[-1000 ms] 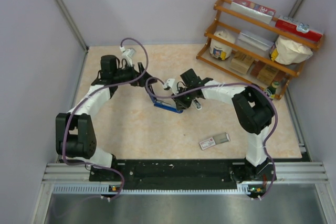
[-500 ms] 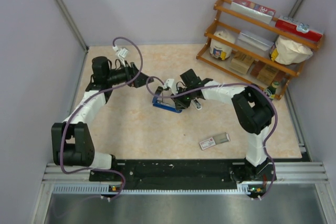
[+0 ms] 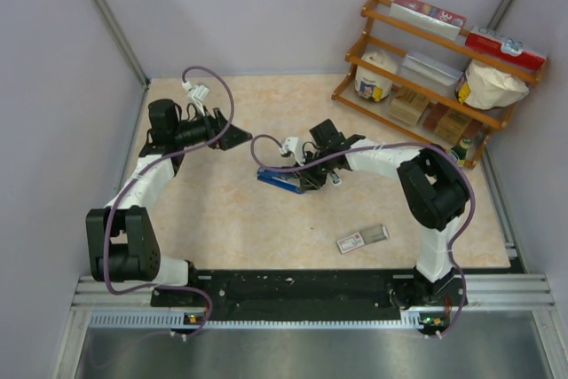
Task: Load the staples into the stapler
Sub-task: Close the stapler at the center of the board.
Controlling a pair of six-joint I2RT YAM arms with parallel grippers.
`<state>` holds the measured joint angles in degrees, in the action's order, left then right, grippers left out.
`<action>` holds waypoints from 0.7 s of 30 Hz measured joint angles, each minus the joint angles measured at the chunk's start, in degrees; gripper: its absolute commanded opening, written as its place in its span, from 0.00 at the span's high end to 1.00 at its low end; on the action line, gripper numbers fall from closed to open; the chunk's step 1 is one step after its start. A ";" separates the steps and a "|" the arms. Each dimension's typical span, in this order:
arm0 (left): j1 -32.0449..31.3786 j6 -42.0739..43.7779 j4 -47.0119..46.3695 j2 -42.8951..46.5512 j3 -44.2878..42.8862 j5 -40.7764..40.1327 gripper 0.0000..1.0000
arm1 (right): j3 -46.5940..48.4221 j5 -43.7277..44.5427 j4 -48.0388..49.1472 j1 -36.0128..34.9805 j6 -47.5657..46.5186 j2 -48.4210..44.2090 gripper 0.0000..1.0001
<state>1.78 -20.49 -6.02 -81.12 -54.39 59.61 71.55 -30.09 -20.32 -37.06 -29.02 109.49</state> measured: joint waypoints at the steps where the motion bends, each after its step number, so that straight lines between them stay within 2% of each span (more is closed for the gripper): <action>1: 0.00 0.22 0.22 0.00 0.00 -0.09 0.01 | -0.28 -0.02 -0.48 0.00 -0.09 -0.04 0.72; 7: 0.00 1.38 1.07 -0.11 0.00 -0.55 0.01 | -0.66 -0.20 -3.61 0.28 -0.42 -1.75 0.69; 13: -0.59 2.21 2.27 -2.62 -1.42 -1.14 0.01 | -0.50 0.28 -5.57 1.07 -0.24 -7.82 0.67; 17: -3.87 2.80 4.17 -6.49 -6.34 -2.62 0.01 | -0.52 1.53 -5.97 2.84 1.18 -11.13 0.67; 21: -8.59 3.61 6.78 -13.33 -16.83 -4.20 0.01 | -1.07 3.78 -5.77 6.40 2.38 -11.82 0.67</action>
<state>-6.81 -16.88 0.75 -94.45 -71.22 55.42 70.48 -26.30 -26.09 -30.65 -26.63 97.67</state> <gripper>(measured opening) 0.988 0.329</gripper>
